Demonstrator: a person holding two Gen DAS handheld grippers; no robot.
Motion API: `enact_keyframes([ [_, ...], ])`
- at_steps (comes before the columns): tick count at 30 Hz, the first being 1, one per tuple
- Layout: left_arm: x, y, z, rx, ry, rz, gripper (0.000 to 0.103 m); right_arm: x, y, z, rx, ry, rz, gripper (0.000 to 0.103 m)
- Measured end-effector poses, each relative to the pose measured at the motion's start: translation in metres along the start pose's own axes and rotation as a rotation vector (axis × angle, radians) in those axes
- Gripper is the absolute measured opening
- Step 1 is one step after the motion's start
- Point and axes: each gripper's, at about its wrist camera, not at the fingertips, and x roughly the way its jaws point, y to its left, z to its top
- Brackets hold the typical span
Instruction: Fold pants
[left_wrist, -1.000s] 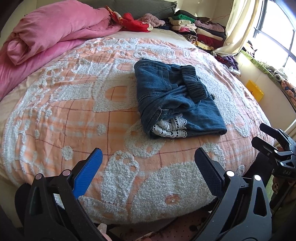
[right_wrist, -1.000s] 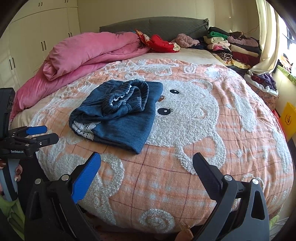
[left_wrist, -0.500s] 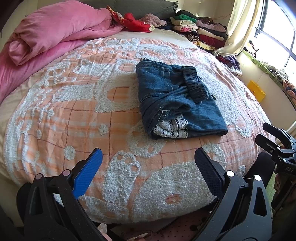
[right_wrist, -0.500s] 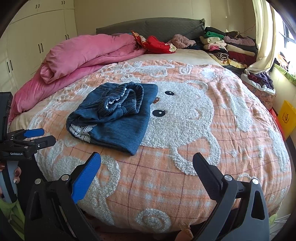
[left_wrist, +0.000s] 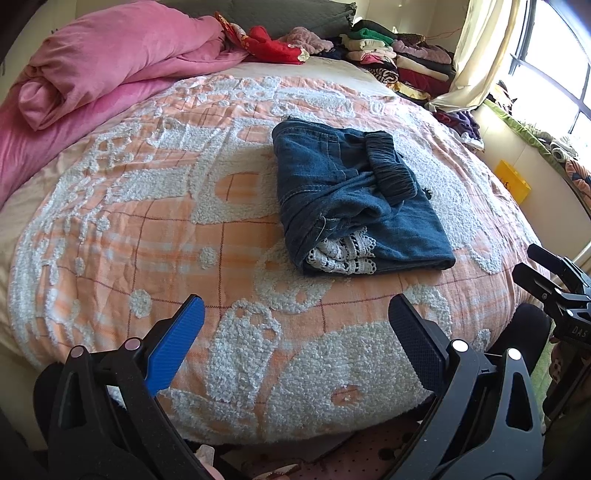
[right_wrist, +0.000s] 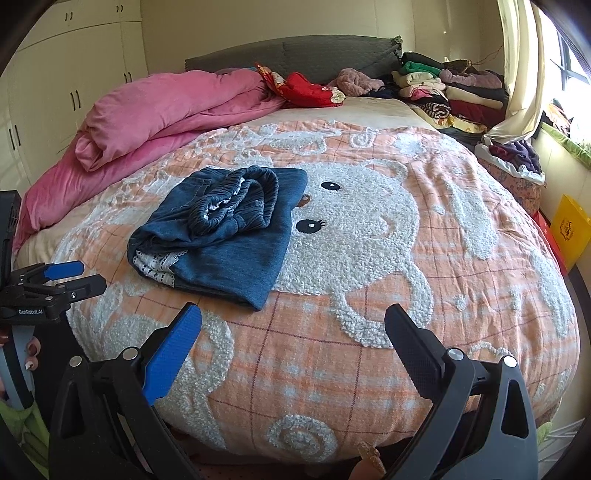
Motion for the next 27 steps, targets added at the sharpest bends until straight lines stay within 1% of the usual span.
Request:
enact_keyframes([
  [27,-0.0016,-0.0015,-0.0009,0.001,0.003,-0.005,0.093,-0.0004,-0.0011,-0.0006,0.008,0.006,-0.012,0.099],
])
